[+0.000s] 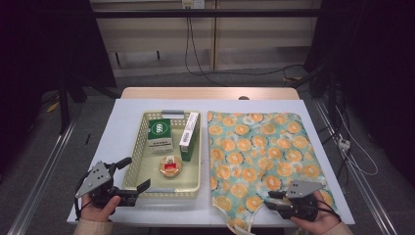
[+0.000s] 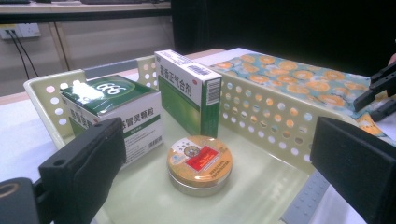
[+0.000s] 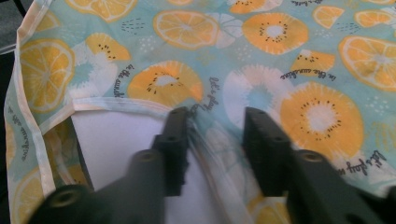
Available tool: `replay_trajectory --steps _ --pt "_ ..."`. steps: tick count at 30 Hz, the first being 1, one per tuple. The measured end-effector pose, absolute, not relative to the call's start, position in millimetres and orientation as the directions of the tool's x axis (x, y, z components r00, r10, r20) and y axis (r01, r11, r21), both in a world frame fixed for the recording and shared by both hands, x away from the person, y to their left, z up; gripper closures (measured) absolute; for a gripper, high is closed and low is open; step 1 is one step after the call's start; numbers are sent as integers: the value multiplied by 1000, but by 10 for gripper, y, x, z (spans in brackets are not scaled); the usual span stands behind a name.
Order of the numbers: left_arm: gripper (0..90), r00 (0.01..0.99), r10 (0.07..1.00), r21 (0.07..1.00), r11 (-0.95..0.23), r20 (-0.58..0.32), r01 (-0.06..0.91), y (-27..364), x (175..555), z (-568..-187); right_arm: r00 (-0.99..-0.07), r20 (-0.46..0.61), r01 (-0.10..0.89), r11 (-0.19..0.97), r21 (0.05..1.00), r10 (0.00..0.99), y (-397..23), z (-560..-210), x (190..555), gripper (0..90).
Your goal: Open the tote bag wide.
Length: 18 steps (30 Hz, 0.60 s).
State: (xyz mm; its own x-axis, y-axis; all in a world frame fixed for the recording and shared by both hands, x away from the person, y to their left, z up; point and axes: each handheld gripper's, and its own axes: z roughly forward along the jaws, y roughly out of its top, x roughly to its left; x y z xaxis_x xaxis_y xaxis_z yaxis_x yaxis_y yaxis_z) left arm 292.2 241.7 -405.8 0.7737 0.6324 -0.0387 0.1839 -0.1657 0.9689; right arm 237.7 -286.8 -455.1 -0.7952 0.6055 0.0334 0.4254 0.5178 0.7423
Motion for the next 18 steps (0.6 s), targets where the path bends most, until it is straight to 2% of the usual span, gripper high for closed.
replay_trajectory --steps 1,2,3,7,11,18 --pt "33 774 631 969 -165 -41 186 2414 2922 -4060 -794 41 431 515 741 606 -2857 -4548 2395 753" --pt "33 774 631 968 -165 -44 189 2413 2922 -4061 -794 41 431 515 741 606 -2857 -4548 2395 753" --pt "33 774 632 968 -163 -45 189 2410 2923 -4062 -794 37 431 520 738 606 -2834 -4540 2423 828" --pt "33 774 632 969 -166 -40 186 2412 2928 -4056 -797 54 436 511 741 601 -2782 -4523 2497 895" --pt "33 773 633 968 -166 -41 186 2413 2927 -4058 -780 100 459 456 763 617 -2666 -4447 2714 900" --pt "33 774 632 969 -166 -40 186 2422 2931 -4061 -758 100 470 434 769 644 -2514 -4395 3034 900"
